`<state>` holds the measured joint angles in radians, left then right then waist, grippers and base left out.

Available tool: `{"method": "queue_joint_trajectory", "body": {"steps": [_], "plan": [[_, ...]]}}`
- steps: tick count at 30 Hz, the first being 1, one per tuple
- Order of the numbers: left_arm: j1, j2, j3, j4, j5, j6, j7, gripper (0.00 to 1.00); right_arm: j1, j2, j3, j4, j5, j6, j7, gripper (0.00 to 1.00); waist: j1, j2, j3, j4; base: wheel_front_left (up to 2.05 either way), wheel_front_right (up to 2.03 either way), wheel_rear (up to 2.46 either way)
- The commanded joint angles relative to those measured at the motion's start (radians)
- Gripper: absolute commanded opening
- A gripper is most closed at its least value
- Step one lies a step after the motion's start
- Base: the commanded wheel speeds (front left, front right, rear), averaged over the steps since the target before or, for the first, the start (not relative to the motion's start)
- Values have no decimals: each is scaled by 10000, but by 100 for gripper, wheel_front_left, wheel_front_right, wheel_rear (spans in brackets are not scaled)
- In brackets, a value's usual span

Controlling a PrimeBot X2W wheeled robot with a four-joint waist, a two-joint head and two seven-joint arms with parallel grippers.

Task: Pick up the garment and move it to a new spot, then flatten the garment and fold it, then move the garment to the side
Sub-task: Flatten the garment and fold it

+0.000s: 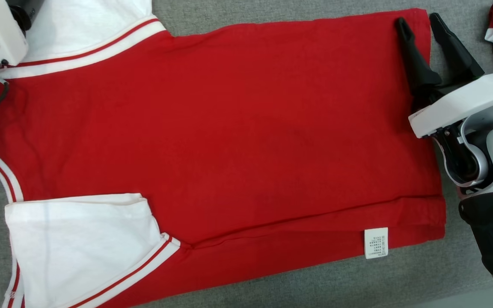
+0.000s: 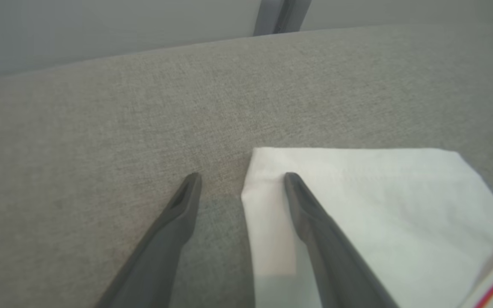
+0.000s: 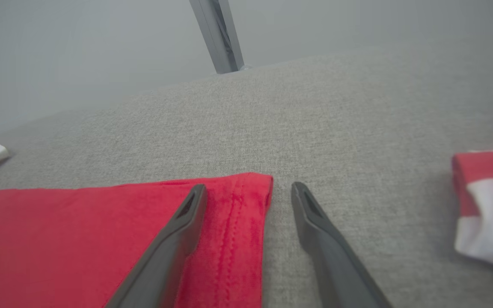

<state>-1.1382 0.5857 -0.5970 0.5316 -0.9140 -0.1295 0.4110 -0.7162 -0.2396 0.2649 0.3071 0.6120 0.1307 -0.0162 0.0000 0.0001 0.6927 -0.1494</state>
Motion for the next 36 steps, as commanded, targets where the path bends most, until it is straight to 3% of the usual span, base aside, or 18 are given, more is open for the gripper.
{"method": "queue_joint_trajectory", "body": {"steps": [1,8,9,10,11,22,31,36], "plan": [[80,-1,-194,92,-138,-8,169,100,-10,-41,59,152,80,2,96,100,0,-1,84,-70,0,0,0],[9,492,-1083,106,-768,-7,96,100,-145,-55,373,123,264,2,20,100,0,-1,192,-158,0,0,0],[-3,508,-1139,185,-862,-1,28,43,-151,-52,414,124,312,2,23,87,0,-1,197,-161,0,0,0],[-68,520,-1174,199,-864,-2,-175,0,-155,-71,443,141,314,2,11,24,0,-1,202,-164,0,0,0],[-115,523,-1231,217,-912,-2,-292,0,-165,-86,456,162,308,2,-35,0,0,-1,207,-167,0,0,0],[-480,1003,-2123,-623,-1539,-5,-1579,0,197,-576,616,-424,788,2,-600,0,0,-1,47,-45,0,0,0],[147,2049,-2778,-2601,-2104,-5,-2921,0,1126,-1715,874,-2001,1202,2,-703,0,0,-1,-228,378,0,0,0],[538,2475,-2928,-3415,-2246,-5,-3627,0,1262,-2443,791,-2181,621,2,-451,0,0,-1,-366,605,0,0,0]]}}
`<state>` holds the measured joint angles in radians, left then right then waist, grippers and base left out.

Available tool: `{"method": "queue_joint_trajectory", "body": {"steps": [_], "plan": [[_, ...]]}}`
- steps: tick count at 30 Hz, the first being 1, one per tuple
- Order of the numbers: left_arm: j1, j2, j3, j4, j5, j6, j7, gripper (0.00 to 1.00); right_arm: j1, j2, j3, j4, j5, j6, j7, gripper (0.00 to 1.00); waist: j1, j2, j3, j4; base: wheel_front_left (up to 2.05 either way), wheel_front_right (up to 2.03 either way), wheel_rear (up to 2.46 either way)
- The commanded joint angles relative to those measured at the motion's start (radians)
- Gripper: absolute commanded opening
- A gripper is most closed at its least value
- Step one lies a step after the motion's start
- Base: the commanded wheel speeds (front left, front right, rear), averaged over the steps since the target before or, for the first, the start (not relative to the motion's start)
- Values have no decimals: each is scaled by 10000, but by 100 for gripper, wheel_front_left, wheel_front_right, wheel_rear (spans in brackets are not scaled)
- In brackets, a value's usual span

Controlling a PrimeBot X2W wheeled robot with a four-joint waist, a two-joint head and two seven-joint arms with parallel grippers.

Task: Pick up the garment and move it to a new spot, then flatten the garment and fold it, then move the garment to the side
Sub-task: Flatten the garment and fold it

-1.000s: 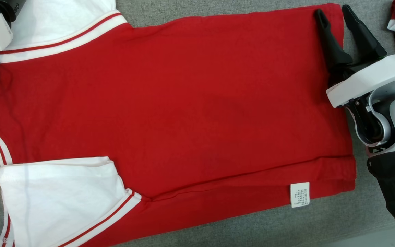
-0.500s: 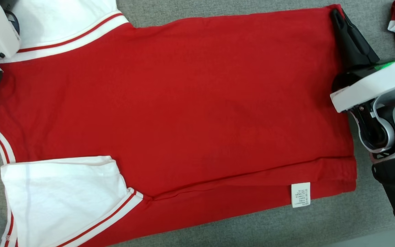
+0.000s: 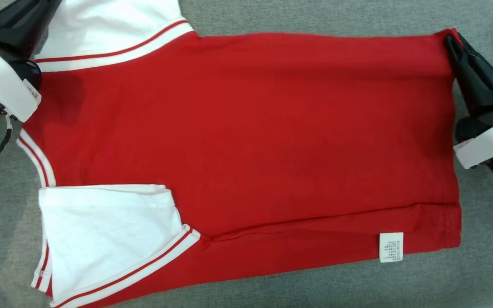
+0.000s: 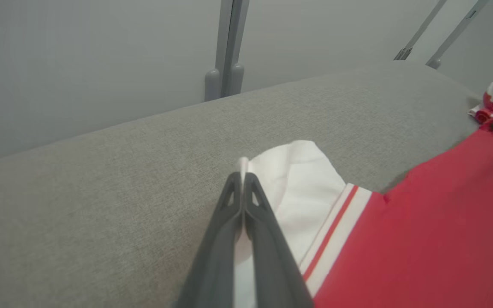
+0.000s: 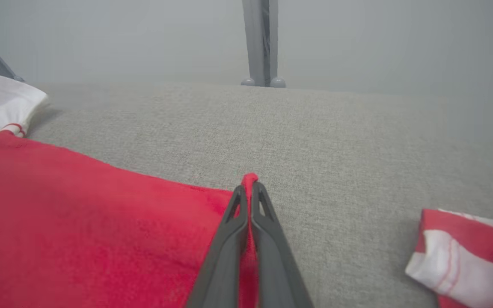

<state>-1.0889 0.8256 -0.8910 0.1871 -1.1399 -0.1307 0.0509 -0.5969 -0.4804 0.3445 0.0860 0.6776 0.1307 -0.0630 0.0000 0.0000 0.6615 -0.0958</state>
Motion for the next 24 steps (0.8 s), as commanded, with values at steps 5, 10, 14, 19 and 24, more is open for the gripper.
{"method": "queue_joint_trajectory", "body": {"steps": [5,10,14,19,24], "plan": [[126,239,-242,-808,-111,6,-440,0,-250,-1235,242,-276,-989,1,1052,0,0,0,-249,546,0,0,0],[533,549,-434,-1712,-377,6,-655,0,192,-2041,516,-1017,-987,1,1548,0,0,0,-441,753,0,0,0],[1239,903,-446,-2544,-772,6,-1103,0,812,-2373,394,-1617,-765,1,1466,0,0,0,-598,851,0,0,0],[2365,1327,-380,-3582,-1050,206,-2038,0,1921,-2432,-37,-2206,-321,2,1129,0,0,0,-816,943,0,0,0],[3542,1556,-339,-4471,-1402,482,-2773,0,3103,-1934,-767,-2342,601,1,410,0,0,0,-993,1071,0,0,0]]}}
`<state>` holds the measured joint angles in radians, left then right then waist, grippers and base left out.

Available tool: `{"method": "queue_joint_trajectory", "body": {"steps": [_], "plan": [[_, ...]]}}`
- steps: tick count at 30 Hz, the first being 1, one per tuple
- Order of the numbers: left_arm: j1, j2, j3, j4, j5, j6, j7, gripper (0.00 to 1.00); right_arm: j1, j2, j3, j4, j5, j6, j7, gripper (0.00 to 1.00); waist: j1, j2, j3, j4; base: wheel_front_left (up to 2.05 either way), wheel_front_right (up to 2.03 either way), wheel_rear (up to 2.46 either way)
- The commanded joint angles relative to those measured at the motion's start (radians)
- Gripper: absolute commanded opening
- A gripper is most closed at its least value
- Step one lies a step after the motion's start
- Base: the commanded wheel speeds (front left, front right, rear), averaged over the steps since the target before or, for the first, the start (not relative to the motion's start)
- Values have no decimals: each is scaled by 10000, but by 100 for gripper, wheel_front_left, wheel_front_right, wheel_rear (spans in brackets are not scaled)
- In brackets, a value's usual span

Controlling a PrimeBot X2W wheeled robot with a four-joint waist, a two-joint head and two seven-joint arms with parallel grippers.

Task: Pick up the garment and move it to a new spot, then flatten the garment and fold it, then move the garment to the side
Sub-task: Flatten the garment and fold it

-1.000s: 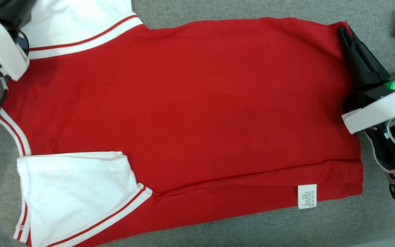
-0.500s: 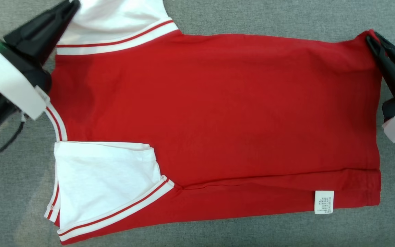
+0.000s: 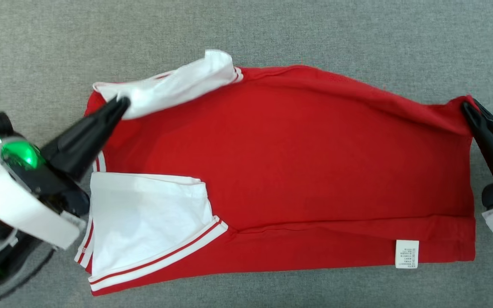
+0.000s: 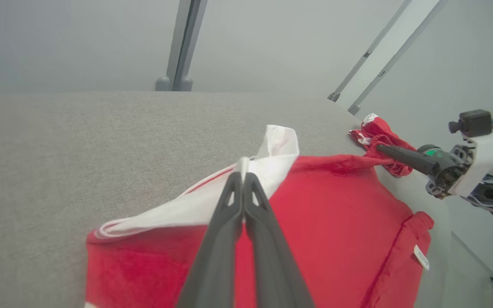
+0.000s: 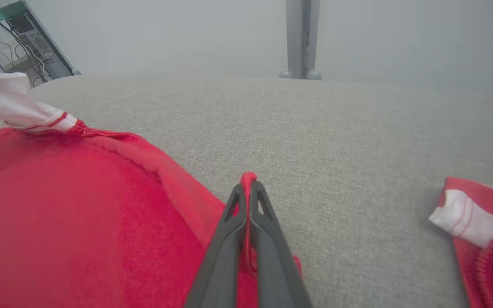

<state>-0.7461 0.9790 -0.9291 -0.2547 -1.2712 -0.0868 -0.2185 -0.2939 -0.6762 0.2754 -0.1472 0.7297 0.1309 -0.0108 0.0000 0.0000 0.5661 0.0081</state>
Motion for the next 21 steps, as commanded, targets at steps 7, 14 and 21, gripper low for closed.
{"method": "queue_joint_trajectory", "body": {"steps": [7,14,21], "plan": [[1593,-395,880,-538,-489,94,-439,0,1140,820,-626,-54,1587,1,-1212,0,0,0,-239,195,0,0,0],[3481,-1370,2646,-673,-425,-116,-444,0,1803,1012,-569,-67,2914,1,-2029,0,0,0,-459,259,0,0,0],[5208,-2058,3432,-868,-310,-286,-445,0,2287,897,-392,-15,3460,1,-2346,0,0,0,-633,277,0,0,0]]}}
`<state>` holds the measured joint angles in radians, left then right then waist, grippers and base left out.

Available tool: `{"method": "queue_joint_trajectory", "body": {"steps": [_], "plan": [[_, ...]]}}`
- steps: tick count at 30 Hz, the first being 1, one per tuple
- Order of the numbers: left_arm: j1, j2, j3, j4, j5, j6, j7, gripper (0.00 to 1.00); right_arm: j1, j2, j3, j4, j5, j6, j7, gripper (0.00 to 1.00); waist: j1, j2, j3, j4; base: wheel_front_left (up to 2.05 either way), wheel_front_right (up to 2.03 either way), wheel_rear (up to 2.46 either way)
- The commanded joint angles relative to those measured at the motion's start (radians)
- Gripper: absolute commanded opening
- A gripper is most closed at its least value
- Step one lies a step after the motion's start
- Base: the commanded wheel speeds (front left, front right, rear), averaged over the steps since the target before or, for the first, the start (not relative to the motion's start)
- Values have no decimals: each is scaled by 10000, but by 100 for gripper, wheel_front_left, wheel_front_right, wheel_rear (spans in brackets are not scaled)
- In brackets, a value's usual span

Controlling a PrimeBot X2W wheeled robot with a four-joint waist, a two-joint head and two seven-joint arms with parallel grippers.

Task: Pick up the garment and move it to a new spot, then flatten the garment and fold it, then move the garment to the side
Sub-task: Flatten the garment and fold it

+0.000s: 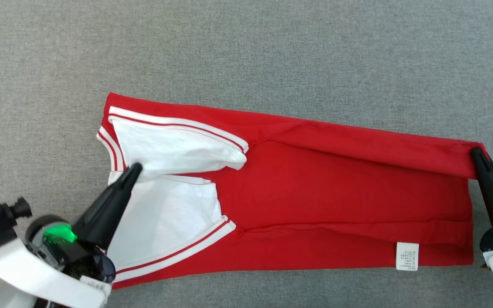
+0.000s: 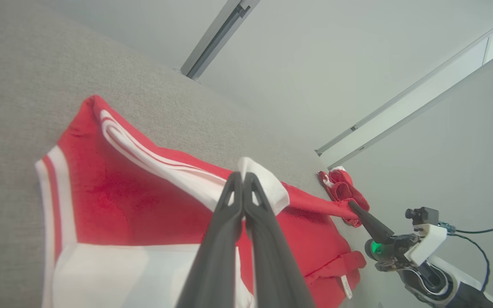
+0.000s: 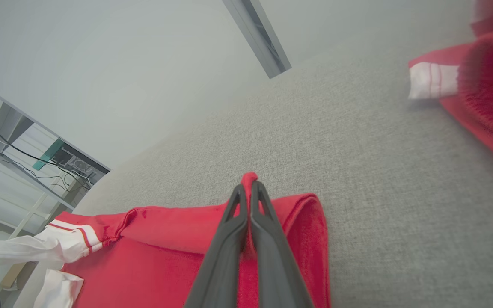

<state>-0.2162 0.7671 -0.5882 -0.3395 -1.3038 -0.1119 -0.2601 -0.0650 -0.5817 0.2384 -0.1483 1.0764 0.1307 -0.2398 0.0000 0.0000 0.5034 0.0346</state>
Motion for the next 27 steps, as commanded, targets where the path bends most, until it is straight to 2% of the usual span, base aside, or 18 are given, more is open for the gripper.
{"method": "queue_joint_trajectory", "body": {"steps": [1,10,14,23,27], "plan": [[134,-31,82,-39,42,-55,-31,0,99,-31,-32,-23,103,2,-95,0,0,0,-37,28,0,0,0],[1286,-628,138,74,-225,-202,-31,0,665,108,-99,223,342,2,-272,0,0,0,-275,116,0,0,0],[1432,-611,20,181,-463,-204,-31,0,765,112,182,495,291,2,-274,0,0,0,-331,160,0,0,0],[1492,-528,-163,314,-1034,-210,-6,0,947,502,17,866,567,2,-280,0,0,0,-613,155,0,0,0],[1670,-519,-314,421,-1340,-209,9,0,1021,379,404,1285,787,2,-282,0,0,0,-825,112,0,0,0]]}}
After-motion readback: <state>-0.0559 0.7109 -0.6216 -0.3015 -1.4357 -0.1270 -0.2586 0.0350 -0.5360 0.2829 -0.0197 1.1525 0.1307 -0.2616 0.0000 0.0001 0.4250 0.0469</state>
